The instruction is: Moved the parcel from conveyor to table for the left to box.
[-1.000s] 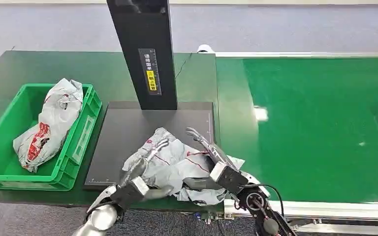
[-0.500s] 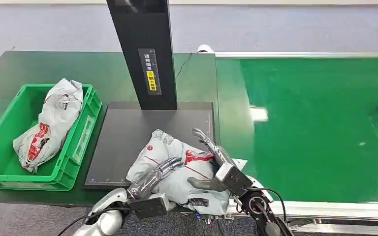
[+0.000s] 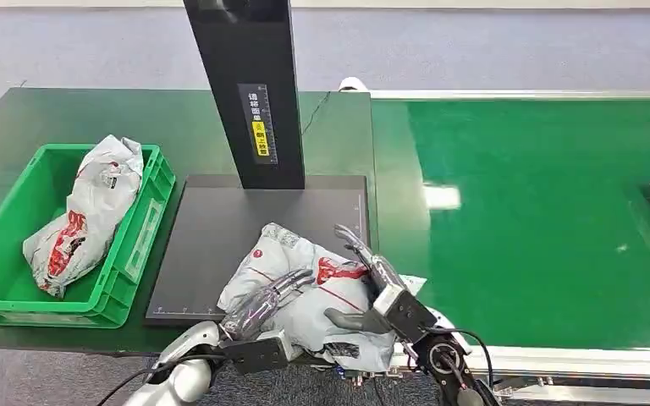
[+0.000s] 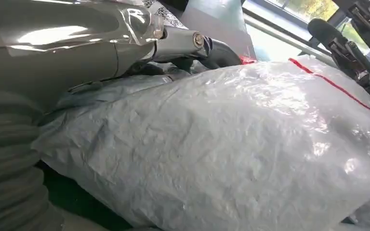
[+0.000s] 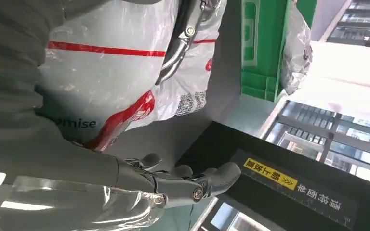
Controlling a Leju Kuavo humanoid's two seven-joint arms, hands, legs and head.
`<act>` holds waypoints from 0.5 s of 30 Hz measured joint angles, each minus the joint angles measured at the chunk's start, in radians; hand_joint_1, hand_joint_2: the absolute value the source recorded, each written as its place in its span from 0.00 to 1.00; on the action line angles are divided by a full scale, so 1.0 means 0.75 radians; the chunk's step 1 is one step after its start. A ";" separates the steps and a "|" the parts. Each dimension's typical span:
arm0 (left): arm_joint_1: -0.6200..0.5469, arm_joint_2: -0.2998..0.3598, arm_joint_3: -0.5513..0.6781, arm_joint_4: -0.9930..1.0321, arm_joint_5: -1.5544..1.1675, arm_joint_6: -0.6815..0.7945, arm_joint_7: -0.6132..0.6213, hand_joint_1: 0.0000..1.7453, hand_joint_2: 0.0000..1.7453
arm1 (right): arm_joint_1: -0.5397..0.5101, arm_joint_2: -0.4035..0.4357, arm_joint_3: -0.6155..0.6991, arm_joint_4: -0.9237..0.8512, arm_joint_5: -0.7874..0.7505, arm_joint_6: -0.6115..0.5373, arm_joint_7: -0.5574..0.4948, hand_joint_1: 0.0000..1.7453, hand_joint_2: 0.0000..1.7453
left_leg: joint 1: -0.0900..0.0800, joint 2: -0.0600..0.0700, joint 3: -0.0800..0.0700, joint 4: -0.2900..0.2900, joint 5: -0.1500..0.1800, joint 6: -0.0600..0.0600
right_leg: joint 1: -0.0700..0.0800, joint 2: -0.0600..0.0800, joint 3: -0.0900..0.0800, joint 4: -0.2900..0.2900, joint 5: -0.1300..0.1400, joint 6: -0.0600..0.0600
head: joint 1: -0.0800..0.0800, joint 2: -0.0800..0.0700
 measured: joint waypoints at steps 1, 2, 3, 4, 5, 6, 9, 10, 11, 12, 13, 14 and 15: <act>-0.001 0.000 -0.001 0.002 0.000 0.000 0.000 0.93 1.00 | 0.001 0.000 0.000 0.000 0.000 0.000 0.000 0.00 1.00 | 0.000 0.000 0.000 0.000 0.000 0.000 | 0.000 0.000 0.000 0.000 0.000 0.000 | 0.000 0.000; -0.003 0.000 -0.002 0.005 0.000 0.000 0.000 0.98 1.00 | 0.001 0.000 -0.001 -0.001 0.001 0.000 0.000 0.00 1.00 | 0.000 0.000 0.000 0.000 0.000 0.000 | 0.000 0.000 0.000 0.000 0.000 0.000 | 0.000 0.000; -0.004 0.000 -0.004 0.006 0.000 0.001 0.000 0.98 1.00 | 0.002 0.000 -0.001 -0.003 0.001 0.000 0.000 0.00 1.00 | 0.000 0.000 0.000 0.000 0.000 0.000 | 0.000 0.000 0.000 0.000 0.000 0.000 | 0.000 0.000; -0.004 0.000 -0.005 0.008 -0.001 0.005 0.000 0.99 1.00 | 0.002 0.000 -0.002 -0.004 0.001 0.000 0.000 0.00 1.00 | 0.000 0.000 0.000 0.000 0.000 0.000 | 0.000 0.000 0.000 0.000 0.000 0.000 | 0.000 0.000; -0.005 -0.001 -0.005 0.008 -0.001 0.014 0.000 1.00 1.00 | 0.004 0.001 -0.004 -0.005 0.001 0.000 0.001 0.00 1.00 | 0.000 0.000 0.000 0.000 0.000 0.000 | 0.000 0.000 0.000 0.000 0.000 0.000 | 0.000 0.000; -0.007 -0.003 -0.004 0.008 -0.001 0.024 0.000 1.00 1.00 | 0.006 0.001 -0.006 -0.007 0.005 0.001 0.002 0.00 1.00 | 0.000 0.000 0.000 0.000 0.000 0.000 | 0.000 0.000 0.001 0.000 0.000 0.000 | 0.000 0.000; -0.010 -0.009 0.001 0.006 -0.002 0.060 0.000 1.00 1.00 | 0.014 0.004 -0.019 -0.019 0.017 0.004 0.006 0.00 1.00 | 0.000 0.000 0.000 0.000 0.000 0.000 | 0.000 0.000 0.001 0.000 0.000 0.000 | 0.000 0.000; -0.010 -0.012 0.006 0.005 -0.002 0.071 0.000 1.00 1.00 | 0.017 0.005 -0.024 -0.021 0.021 0.005 0.006 0.00 1.00 | 0.000 0.000 0.000 0.000 0.000 0.000 | 0.000 0.000 0.001 0.000 0.000 0.000 | 0.000 0.000; -0.009 -0.017 0.013 0.004 -0.002 0.086 0.000 1.00 1.00 | 0.020 0.008 -0.031 -0.022 0.024 0.010 0.007 0.00 1.00 | 0.000 0.000 0.000 0.000 0.000 0.000 | 0.000 0.000 0.001 0.000 0.000 0.000 | 0.000 0.000; -0.009 -0.021 0.018 0.000 -0.001 0.104 -0.006 1.00 1.00 | 0.023 0.010 -0.036 -0.024 0.025 0.013 0.007 0.00 1.00 | 0.000 0.000 0.000 0.000 0.000 0.000 | 0.000 0.000 0.001 0.000 0.000 0.000 | 0.000 0.000; -0.007 -0.025 0.025 -0.008 0.000 0.124 -0.017 1.00 1.00 | 0.026 0.010 -0.040 -0.027 0.029 0.015 0.006 0.00 1.00 | 0.000 0.000 0.000 0.000 0.000 0.000 | 0.000 0.000 0.001 0.000 0.000 0.000 | -0.001 0.000; -0.002 -0.029 0.035 -0.016 0.003 0.150 -0.036 1.00 1.00 | 0.029 0.012 -0.045 -0.031 0.033 0.017 0.006 0.00 1.00 | 0.000 0.000 0.000 0.000 0.000 0.000 | 0.000 0.000 0.001 0.000 0.000 0.000 | 0.000 0.000; 0.004 -0.033 0.043 -0.027 0.008 0.185 -0.056 1.00 1.00 | 0.032 0.012 -0.049 -0.034 0.034 0.019 0.006 0.00 1.00 | 0.000 0.001 0.000 0.000 0.000 0.000 | 0.000 0.000 0.000 0.000 0.000 0.000 | 0.000 0.000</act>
